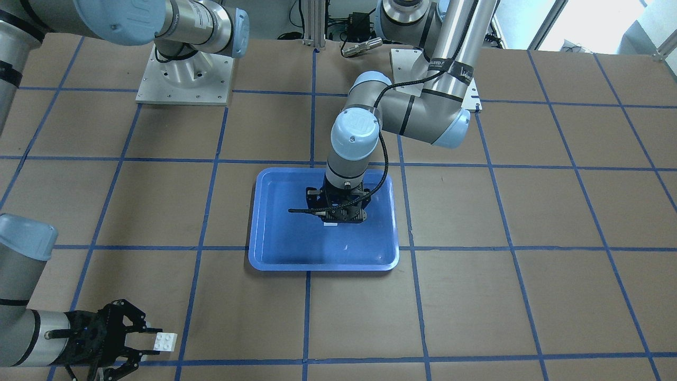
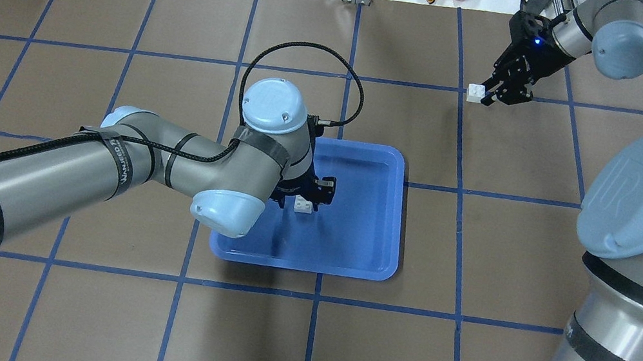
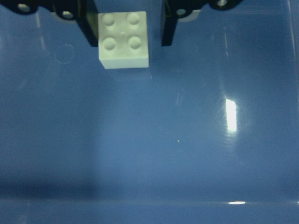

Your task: Assemble white blocks and place on blue tray

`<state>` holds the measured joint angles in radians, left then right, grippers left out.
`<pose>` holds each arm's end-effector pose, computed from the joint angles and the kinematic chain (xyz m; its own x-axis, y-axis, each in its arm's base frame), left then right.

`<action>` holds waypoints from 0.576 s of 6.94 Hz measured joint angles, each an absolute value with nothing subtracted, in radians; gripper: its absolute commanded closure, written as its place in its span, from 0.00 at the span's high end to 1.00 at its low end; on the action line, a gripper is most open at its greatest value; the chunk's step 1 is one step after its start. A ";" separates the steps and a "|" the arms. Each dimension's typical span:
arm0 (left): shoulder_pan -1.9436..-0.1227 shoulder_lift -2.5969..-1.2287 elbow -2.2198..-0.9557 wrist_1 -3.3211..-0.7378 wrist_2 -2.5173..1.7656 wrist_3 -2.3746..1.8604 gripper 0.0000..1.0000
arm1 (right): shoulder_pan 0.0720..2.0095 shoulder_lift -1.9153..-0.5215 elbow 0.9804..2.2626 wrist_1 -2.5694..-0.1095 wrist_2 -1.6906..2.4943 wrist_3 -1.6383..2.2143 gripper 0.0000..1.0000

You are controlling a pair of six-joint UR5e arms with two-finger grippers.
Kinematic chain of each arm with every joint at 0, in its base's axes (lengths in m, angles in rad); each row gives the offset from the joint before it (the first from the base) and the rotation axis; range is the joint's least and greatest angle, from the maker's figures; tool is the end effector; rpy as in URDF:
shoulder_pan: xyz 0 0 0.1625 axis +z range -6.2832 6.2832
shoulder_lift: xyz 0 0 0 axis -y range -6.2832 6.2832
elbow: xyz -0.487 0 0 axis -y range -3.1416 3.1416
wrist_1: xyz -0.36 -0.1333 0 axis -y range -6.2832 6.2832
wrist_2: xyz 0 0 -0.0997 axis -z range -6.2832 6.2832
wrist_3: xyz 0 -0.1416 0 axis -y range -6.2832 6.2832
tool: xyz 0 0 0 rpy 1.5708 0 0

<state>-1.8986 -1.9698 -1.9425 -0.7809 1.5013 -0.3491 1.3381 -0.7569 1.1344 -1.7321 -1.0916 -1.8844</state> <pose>-0.3125 -0.4745 0.2211 -0.9972 -0.0208 0.0718 -0.0204 0.9998 0.0057 0.0182 -0.7844 0.2201 0.0451 -0.9969 -0.0651 -0.8691 -0.0070 -0.4945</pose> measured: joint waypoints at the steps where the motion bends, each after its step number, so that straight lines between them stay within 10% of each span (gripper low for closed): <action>1: -1.900 -1.968 -1.943 -0.782 1.501 -0.350 0.81 | 1.338 -0.786 1.139 -1.694 -1.091 -1.886 0.00; 4: -1.864 -1.936 -1.938 -0.790 1.492 -0.344 0.78 | 1.343 -0.979 1.348 -1.666 -1.091 -1.885 0.00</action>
